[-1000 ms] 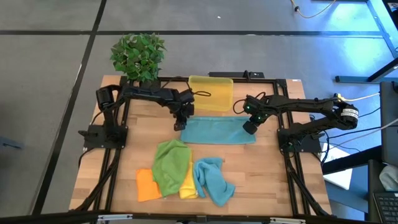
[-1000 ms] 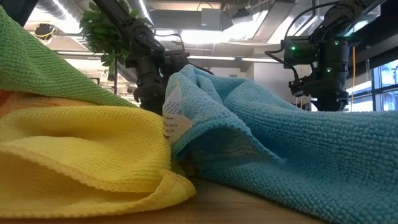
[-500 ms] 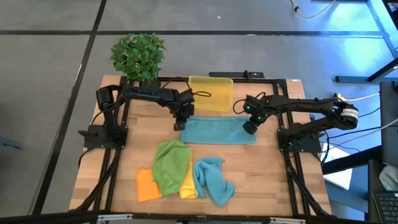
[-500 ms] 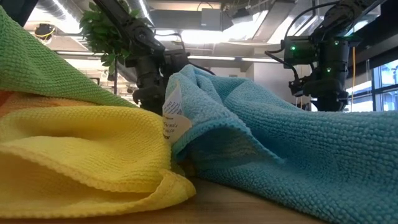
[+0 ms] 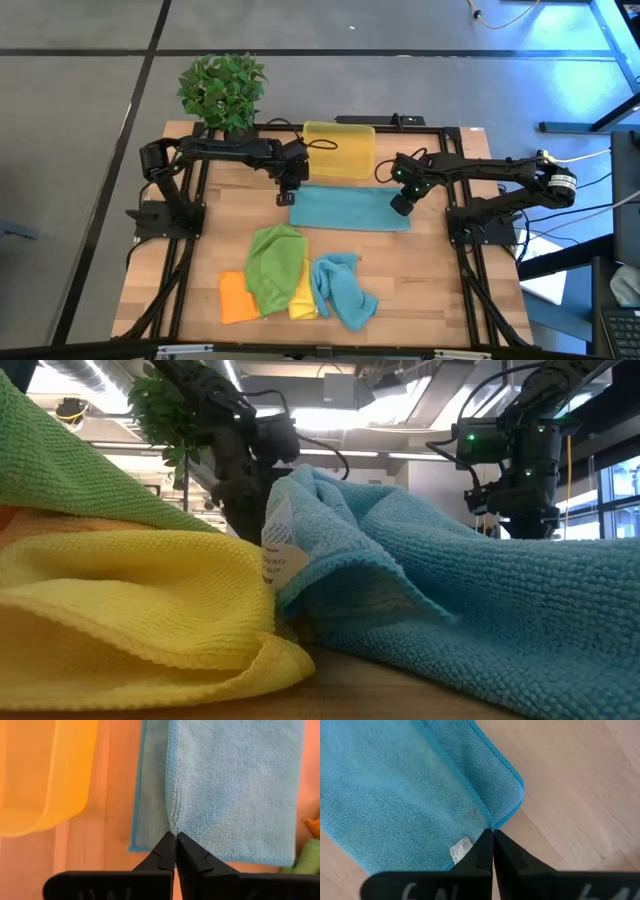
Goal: Fold microfiber towels
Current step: Fold the left blue microfiber towel
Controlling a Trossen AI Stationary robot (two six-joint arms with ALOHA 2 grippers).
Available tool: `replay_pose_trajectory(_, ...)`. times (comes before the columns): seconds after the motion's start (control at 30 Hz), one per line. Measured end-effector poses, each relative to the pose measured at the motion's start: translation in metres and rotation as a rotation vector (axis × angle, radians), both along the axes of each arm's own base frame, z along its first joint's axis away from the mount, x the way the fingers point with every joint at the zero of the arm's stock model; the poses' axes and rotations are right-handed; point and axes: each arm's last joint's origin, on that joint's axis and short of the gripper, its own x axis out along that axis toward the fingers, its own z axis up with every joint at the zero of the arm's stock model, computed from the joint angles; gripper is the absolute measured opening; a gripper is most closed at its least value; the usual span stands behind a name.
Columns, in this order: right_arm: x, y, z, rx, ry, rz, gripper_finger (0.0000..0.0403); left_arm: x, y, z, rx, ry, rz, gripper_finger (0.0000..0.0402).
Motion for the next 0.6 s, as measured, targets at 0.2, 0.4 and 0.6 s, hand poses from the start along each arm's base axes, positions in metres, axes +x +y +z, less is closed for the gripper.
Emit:
replay_pose_trajectory(0.2,0.005,-0.003,0.001,-0.063,-0.038,-0.011,0.0005,0.001,0.001,-0.002,0.061,0.02,0.022,0.0)
replay_pose_trajectory(0.4,0.005,-0.005,0.002,-0.101,-0.032,-0.019,0.0005,0.003,0.009,-0.012,0.07,0.046,0.064,0.0)
replay_pose_trajectory(0.6,0.006,-0.007,0.002,-0.143,-0.033,-0.028,0.0005,0.007,0.012,-0.024,0.079,0.056,0.079,0.0)
